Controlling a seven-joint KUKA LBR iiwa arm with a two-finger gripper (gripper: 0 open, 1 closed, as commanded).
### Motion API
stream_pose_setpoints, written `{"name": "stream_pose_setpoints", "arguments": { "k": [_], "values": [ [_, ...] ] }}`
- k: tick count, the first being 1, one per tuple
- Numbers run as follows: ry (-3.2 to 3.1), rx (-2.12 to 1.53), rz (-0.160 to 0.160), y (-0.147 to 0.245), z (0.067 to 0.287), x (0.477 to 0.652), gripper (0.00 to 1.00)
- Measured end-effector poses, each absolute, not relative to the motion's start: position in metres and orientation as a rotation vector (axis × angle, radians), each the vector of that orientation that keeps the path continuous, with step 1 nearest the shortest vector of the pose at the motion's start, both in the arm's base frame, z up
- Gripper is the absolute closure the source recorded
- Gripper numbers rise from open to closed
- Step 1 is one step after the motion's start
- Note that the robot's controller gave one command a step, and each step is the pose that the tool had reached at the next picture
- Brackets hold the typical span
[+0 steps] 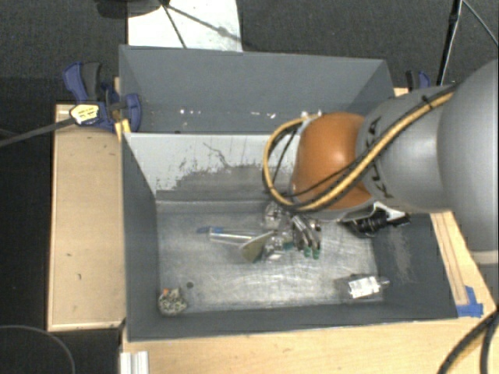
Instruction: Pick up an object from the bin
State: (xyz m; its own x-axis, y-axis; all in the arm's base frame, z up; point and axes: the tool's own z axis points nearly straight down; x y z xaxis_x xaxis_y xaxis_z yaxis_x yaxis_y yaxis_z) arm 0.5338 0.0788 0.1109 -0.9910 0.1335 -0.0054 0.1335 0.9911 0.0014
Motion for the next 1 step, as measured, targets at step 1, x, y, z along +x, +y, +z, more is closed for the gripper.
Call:
{"name": "stream_pose_setpoints", "arguments": {
  "k": [1],
  "values": [
    [3.125,0.192,0.005,0.0983,0.2528,0.5356,1.00]
  ]
}}
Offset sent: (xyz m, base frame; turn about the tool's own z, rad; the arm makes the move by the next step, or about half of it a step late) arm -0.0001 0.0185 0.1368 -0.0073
